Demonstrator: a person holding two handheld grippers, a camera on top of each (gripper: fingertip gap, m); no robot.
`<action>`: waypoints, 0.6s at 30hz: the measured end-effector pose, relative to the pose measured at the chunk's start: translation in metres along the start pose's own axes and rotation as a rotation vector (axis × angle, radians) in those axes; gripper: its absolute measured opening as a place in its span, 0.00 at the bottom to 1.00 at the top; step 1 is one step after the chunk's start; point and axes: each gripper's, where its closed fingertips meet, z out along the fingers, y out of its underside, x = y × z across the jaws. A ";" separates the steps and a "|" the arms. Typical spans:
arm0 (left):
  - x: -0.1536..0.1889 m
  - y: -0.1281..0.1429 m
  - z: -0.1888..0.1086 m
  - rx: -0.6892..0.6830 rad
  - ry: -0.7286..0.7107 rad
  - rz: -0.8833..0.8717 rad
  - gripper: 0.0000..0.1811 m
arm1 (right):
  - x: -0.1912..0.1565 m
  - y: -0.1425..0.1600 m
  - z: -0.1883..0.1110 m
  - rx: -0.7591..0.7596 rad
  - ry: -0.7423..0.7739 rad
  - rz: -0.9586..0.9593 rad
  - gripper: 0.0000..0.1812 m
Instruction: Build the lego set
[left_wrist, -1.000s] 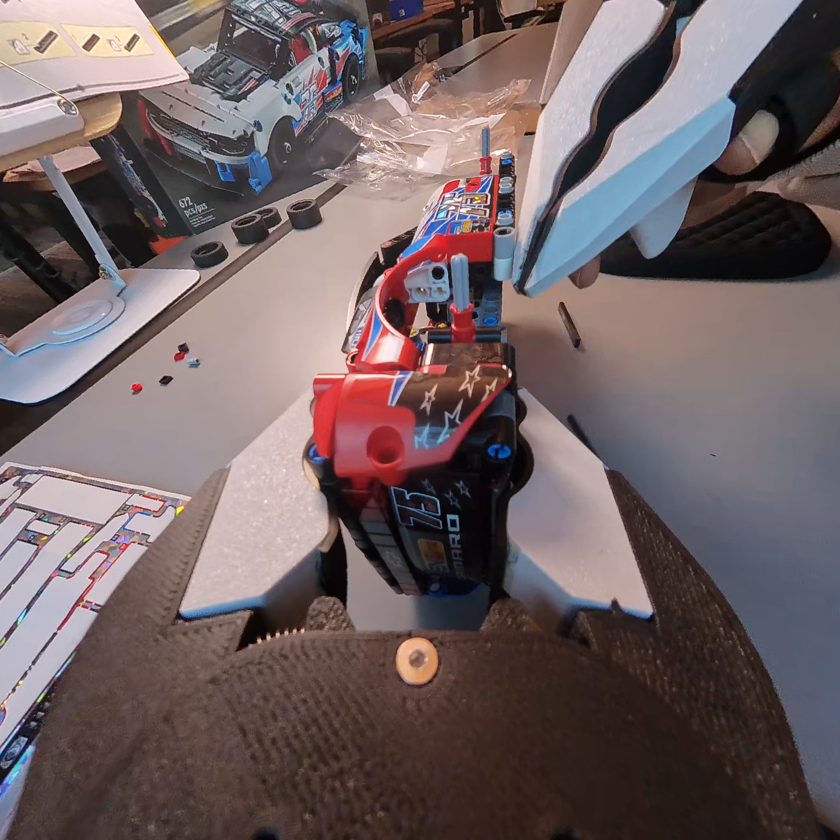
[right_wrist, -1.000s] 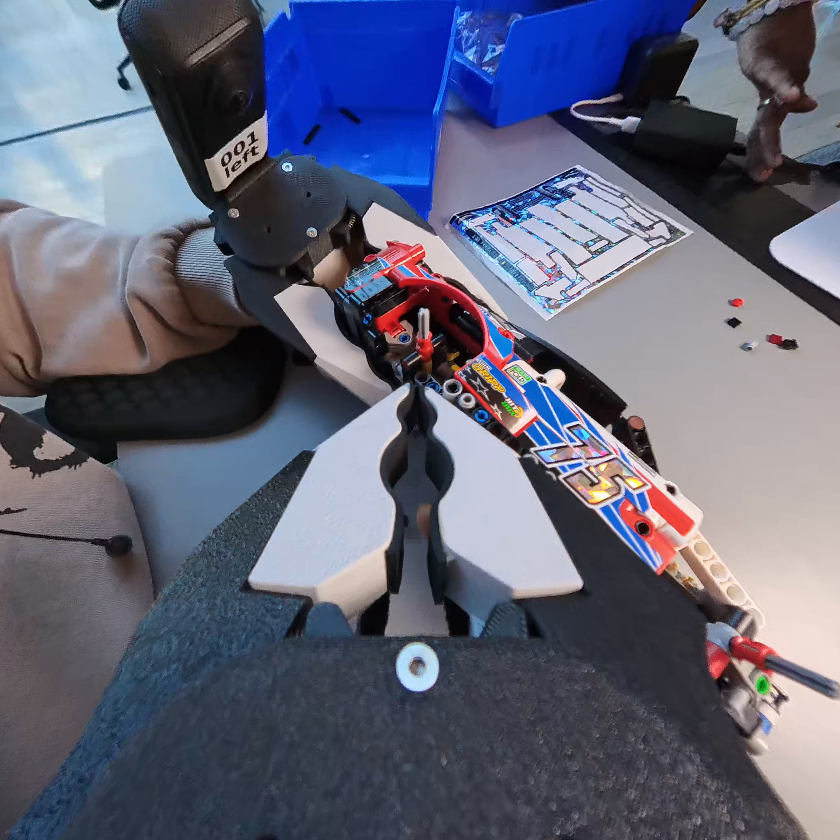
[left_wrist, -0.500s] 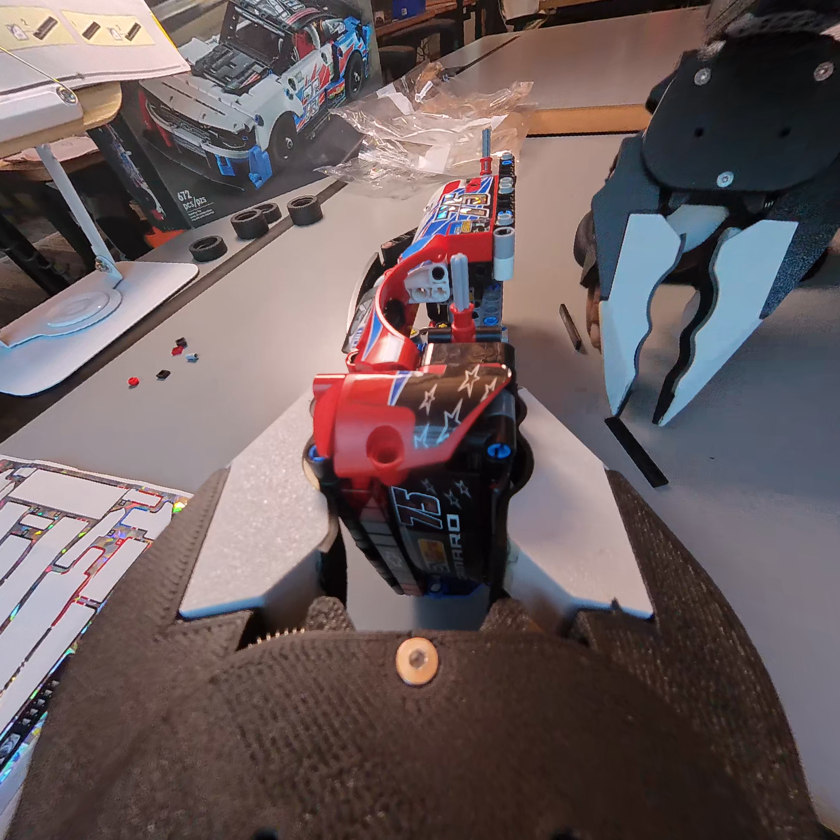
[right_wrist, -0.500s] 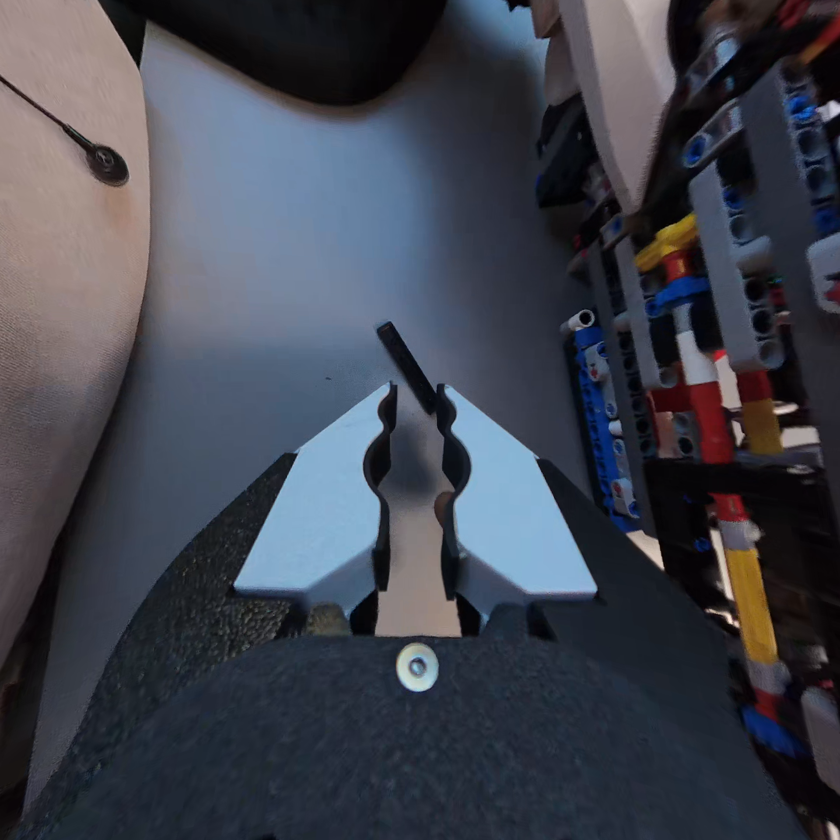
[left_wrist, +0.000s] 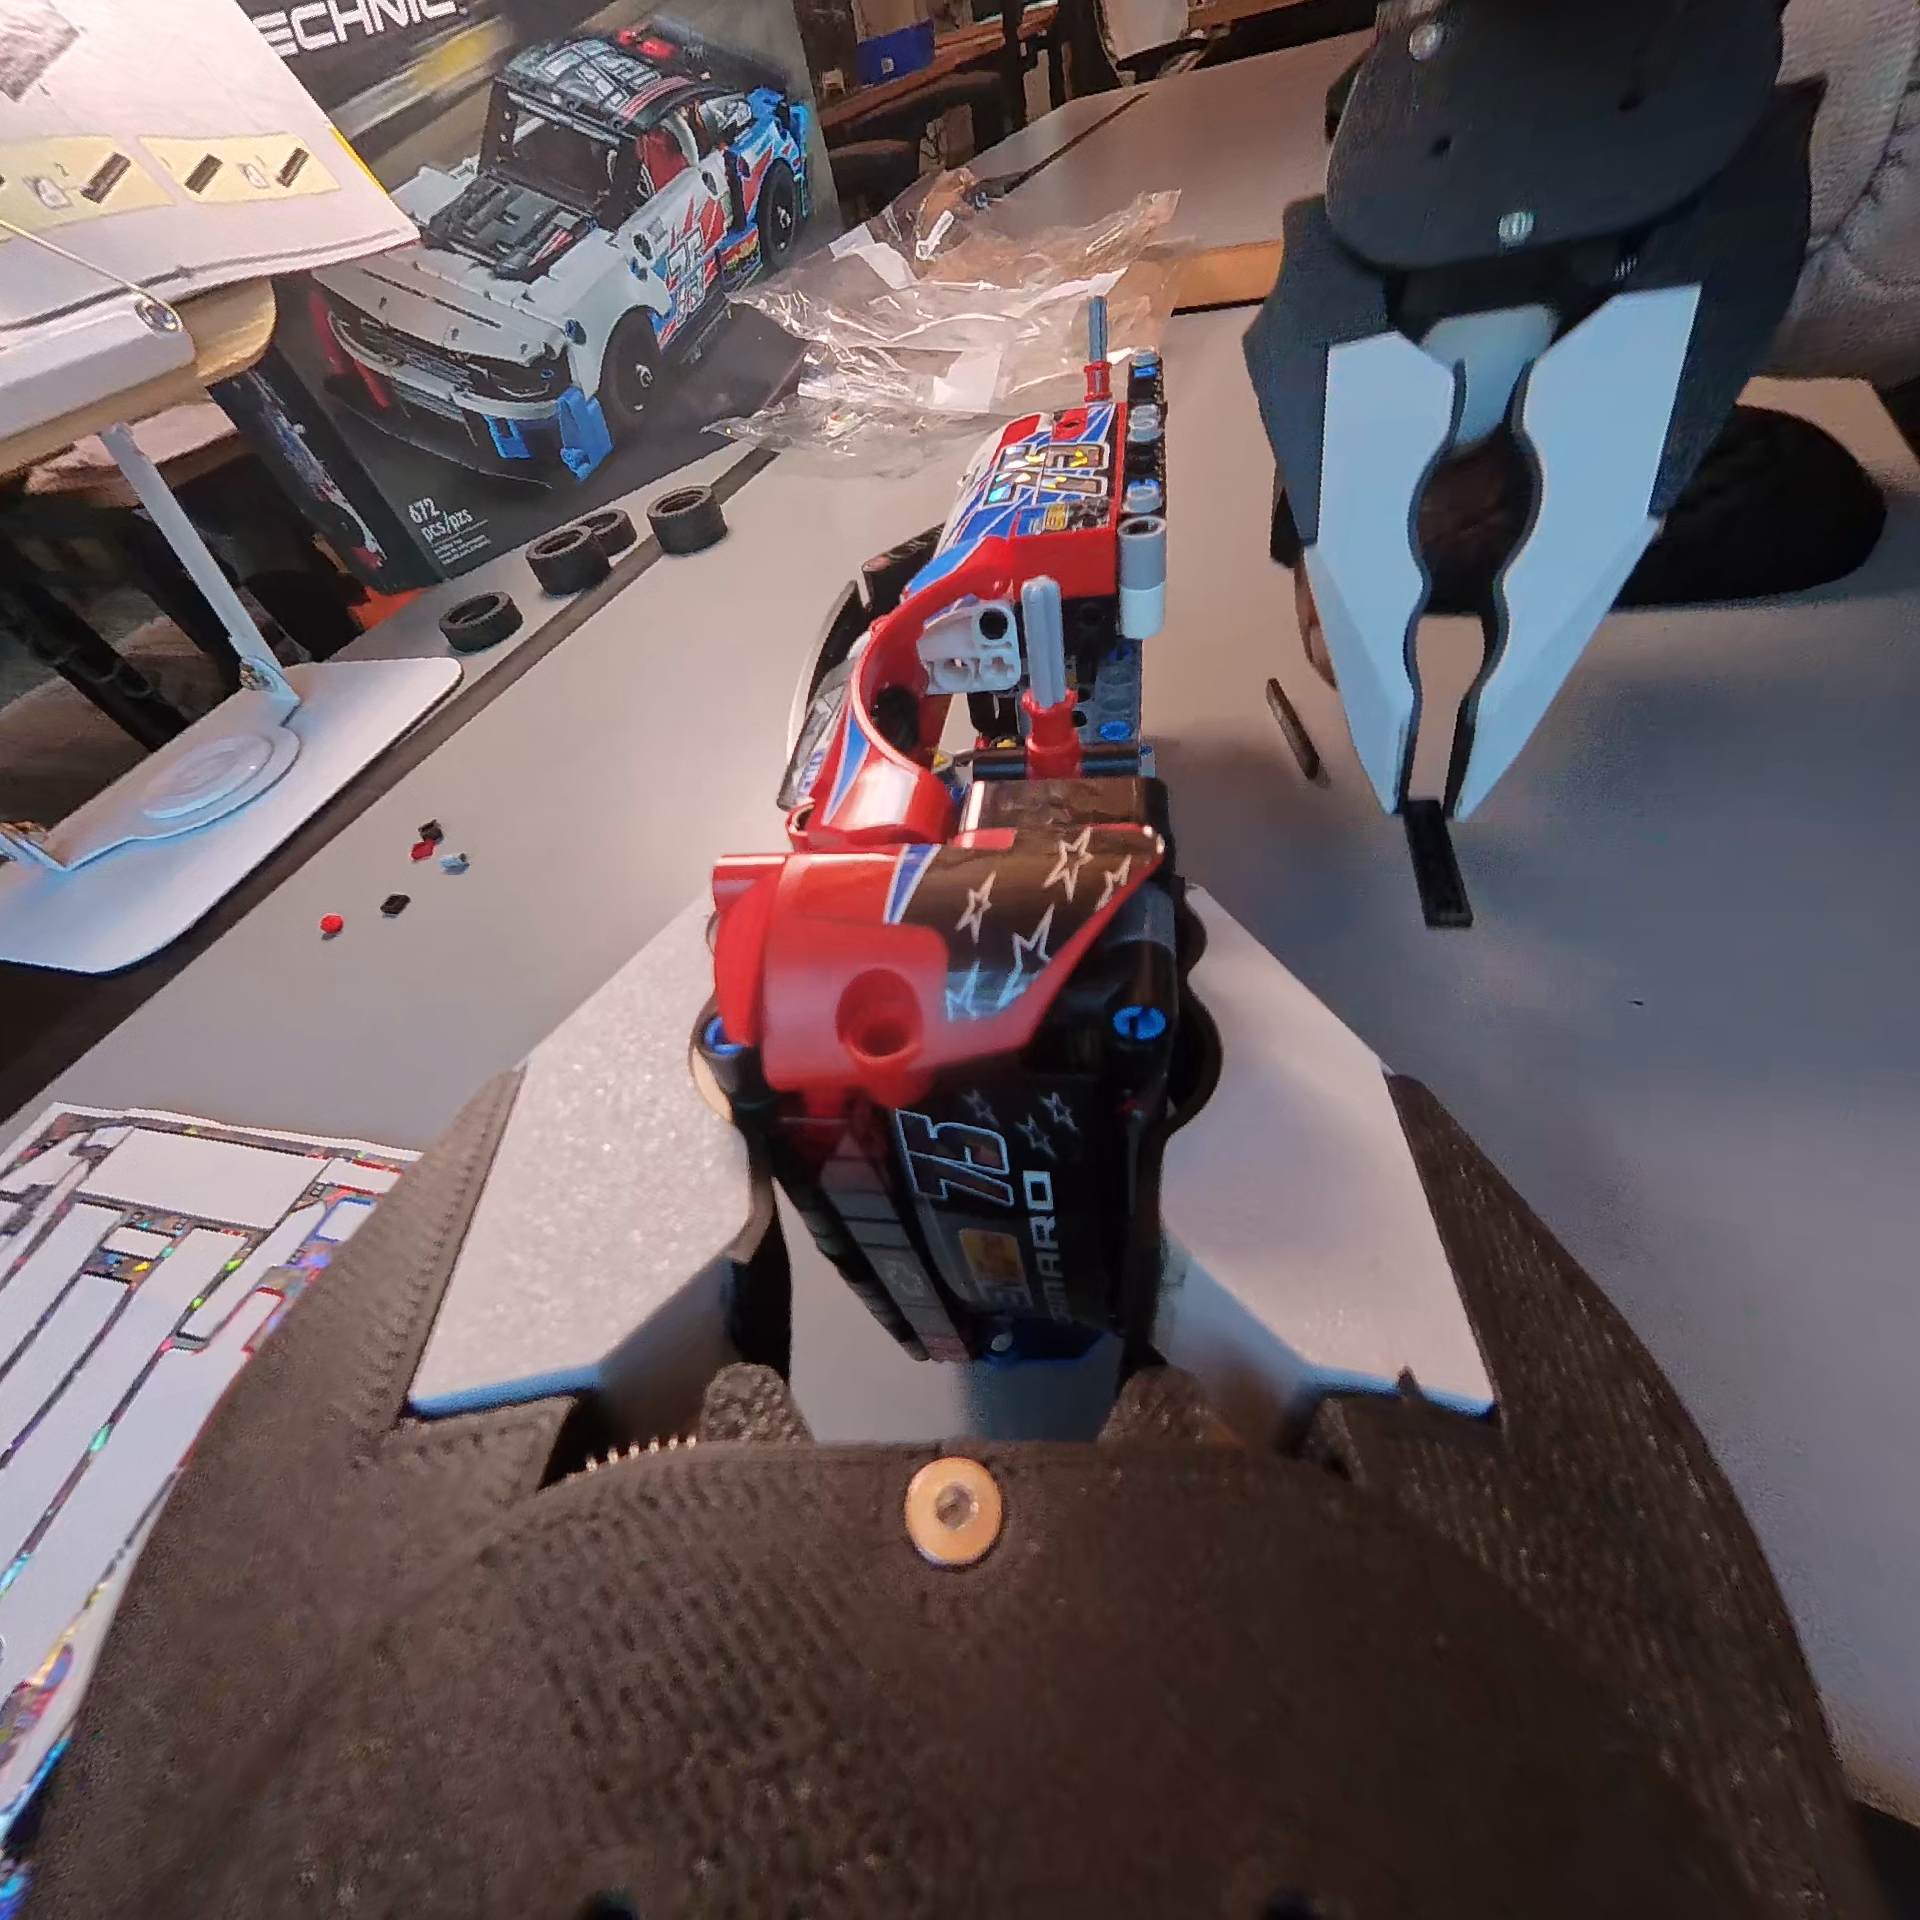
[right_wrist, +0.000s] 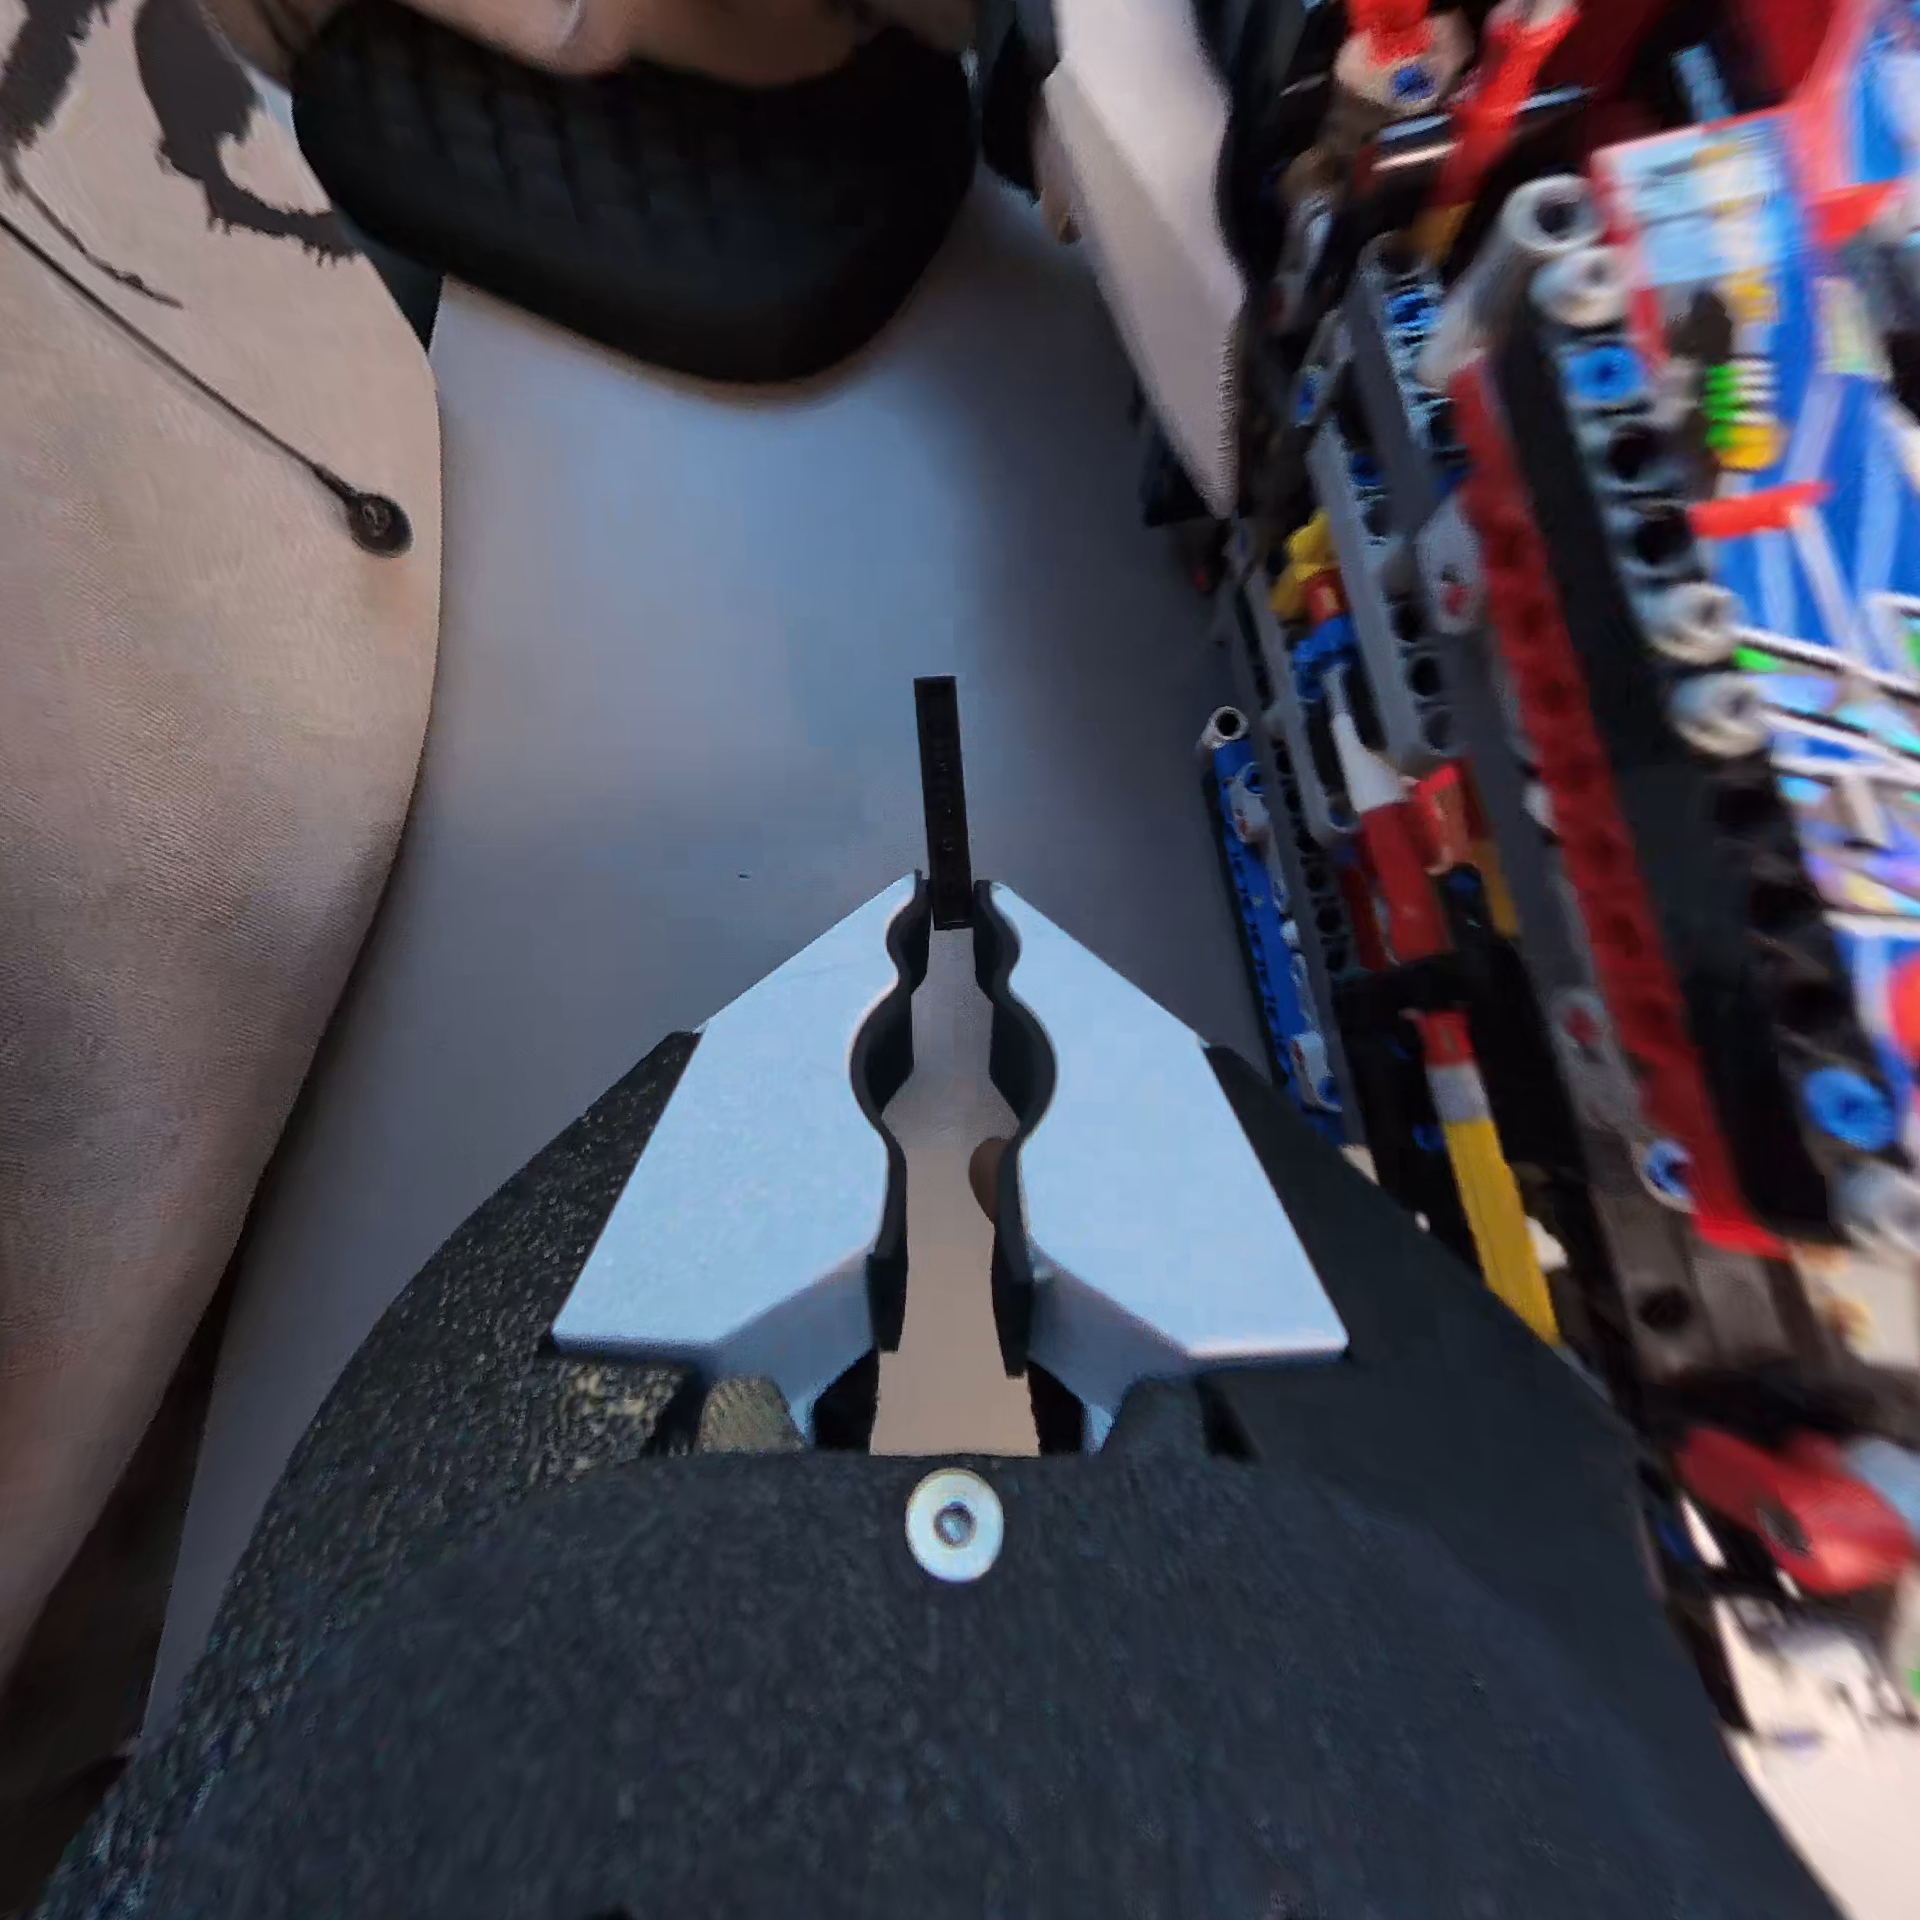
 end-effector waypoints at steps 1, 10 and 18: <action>0.000 0.000 0.000 -0.005 -0.013 0.043 0.43 | 0.003 0.000 -0.008 0.027 0.033 0.015 0.03; -0.014 0.015 0.024 -0.180 -0.267 0.629 0.43 | 0.010 0.014 -0.043 0.177 0.191 0.095 0.03; -0.050 0.035 0.035 -0.423 -0.506 0.908 0.41 | 0.018 0.046 -0.053 0.184 0.243 0.140 0.03</action>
